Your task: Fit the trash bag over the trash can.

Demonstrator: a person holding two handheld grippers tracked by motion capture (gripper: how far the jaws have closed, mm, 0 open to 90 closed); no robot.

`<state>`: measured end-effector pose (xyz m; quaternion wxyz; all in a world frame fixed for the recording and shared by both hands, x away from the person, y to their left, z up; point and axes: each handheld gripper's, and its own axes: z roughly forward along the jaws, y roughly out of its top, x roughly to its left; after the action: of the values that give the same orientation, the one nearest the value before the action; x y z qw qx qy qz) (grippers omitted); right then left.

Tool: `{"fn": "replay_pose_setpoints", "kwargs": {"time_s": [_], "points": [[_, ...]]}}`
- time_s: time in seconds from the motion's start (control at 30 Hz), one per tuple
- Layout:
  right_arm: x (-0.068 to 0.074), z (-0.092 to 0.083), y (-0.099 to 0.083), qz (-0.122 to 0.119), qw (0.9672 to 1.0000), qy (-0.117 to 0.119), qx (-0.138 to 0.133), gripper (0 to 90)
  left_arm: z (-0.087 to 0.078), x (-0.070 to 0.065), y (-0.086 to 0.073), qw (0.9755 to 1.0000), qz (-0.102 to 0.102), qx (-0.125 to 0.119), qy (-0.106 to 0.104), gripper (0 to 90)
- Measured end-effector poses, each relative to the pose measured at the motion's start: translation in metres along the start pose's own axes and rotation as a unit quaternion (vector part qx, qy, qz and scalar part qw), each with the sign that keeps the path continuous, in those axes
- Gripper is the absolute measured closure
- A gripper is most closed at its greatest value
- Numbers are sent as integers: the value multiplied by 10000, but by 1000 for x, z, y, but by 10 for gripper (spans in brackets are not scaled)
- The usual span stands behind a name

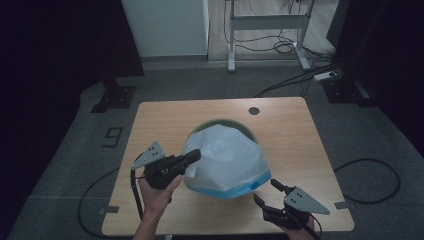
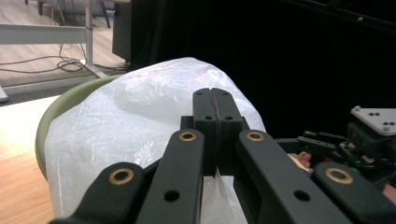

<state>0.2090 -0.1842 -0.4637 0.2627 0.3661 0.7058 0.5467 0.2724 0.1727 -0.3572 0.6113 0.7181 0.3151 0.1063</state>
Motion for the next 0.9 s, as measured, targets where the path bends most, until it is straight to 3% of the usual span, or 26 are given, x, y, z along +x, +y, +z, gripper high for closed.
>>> {"fn": "replay_pose_setpoints", "kwargs": {"time_s": [0.2, 0.33, 0.43, 0.57, 0.73, 0.9], "points": [[-5, 18, -9, -215, 9983, -521, 110, 221, -1, 2, 0, 10000, -19, 11, 16, 899], [-11, 27, -12, -300, 9966, -765, 31, 312, -2, 2, -1, 10000, -15, 26, 23, 899], [-17, 28, -9, -295, 9968, -725, -130, 550, -3, 2, -2, 10000, -2, 42, 39, 899], [-24, 26, 3, -183, 9969, -697, -315, 769, -5, 1, -4, 10000, 12, 56, 35, 899], [-31, 19, 27, -14, 9949, -758, -663, 868, -7, -2, -10, 9999, 51, 126, 18, 899], [-38, 15, 59, 310, 9926, -629, -990, 879, -5, -7, -16, 9996, 99, 238, -67, 898]]}}
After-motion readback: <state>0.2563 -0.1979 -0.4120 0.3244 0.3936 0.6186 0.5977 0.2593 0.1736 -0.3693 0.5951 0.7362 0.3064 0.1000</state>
